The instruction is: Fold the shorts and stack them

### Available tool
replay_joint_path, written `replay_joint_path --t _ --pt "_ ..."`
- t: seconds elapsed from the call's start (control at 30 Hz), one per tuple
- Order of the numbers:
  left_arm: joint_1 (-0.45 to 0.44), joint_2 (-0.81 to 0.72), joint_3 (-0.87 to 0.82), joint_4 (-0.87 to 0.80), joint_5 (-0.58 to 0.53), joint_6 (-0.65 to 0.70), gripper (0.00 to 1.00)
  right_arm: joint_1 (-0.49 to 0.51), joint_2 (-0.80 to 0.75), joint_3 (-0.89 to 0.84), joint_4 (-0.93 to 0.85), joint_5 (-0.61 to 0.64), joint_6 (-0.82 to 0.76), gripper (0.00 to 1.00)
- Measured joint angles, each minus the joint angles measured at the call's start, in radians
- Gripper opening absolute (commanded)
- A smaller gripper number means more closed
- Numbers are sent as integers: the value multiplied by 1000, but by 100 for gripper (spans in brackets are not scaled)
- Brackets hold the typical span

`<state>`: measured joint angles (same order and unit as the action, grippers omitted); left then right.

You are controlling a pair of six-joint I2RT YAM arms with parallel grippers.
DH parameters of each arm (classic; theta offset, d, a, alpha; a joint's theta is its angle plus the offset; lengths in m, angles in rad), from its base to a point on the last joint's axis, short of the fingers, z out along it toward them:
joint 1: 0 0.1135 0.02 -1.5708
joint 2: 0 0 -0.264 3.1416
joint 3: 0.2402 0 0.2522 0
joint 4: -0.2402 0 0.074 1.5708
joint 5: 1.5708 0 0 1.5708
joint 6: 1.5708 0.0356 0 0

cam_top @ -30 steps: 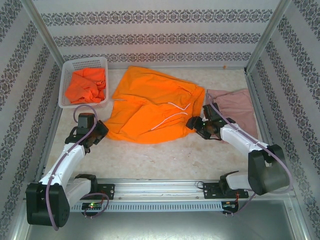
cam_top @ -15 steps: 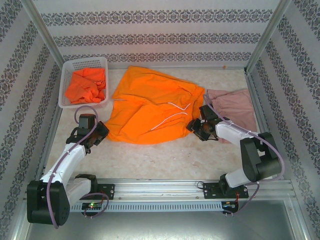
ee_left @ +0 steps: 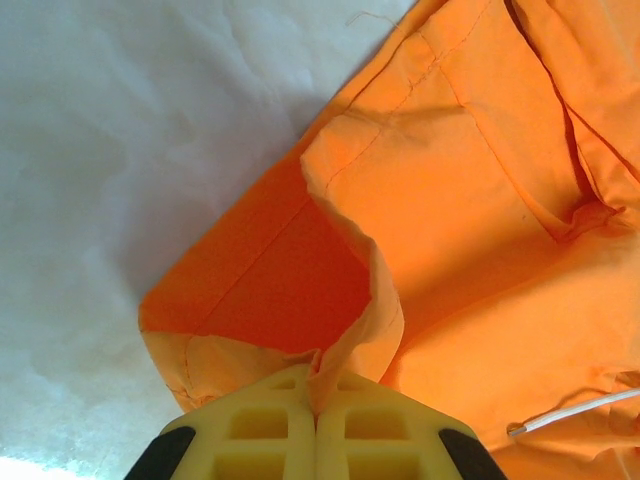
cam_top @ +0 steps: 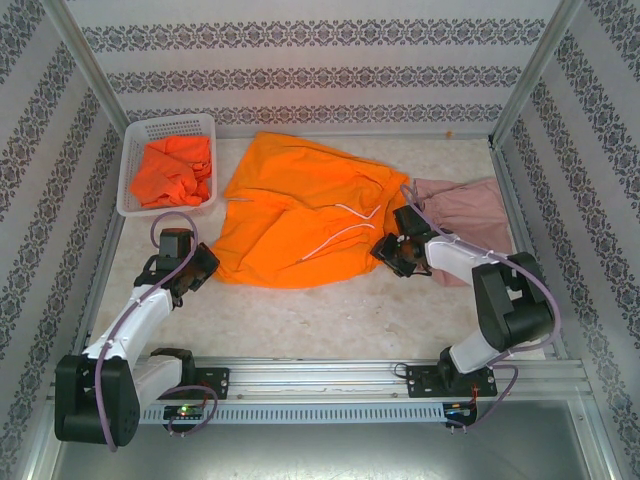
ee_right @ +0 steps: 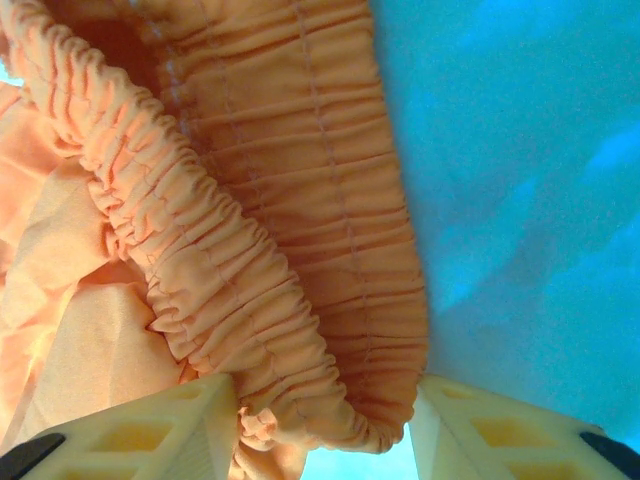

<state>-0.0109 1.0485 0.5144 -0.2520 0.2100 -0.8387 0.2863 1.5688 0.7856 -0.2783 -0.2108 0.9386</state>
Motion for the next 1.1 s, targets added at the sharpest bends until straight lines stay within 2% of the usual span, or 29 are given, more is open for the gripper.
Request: replay_joint_path --t 0.2,0.4,0.67,1.1 --pt "0 3 0 3 0 0 0 -4 14 8 -2 17 -19 12" --pt "0 -40 3 -5 -2 6 0 -45 4 18 -4 13 -49 0" --pt "0 -111 141 -94 -4 45 0 -102 -144 59 -40 -22 -84 0" --pt "0 -127 654 -318 -15 206 0 -128 -350 136 -98 -128 -113 0"
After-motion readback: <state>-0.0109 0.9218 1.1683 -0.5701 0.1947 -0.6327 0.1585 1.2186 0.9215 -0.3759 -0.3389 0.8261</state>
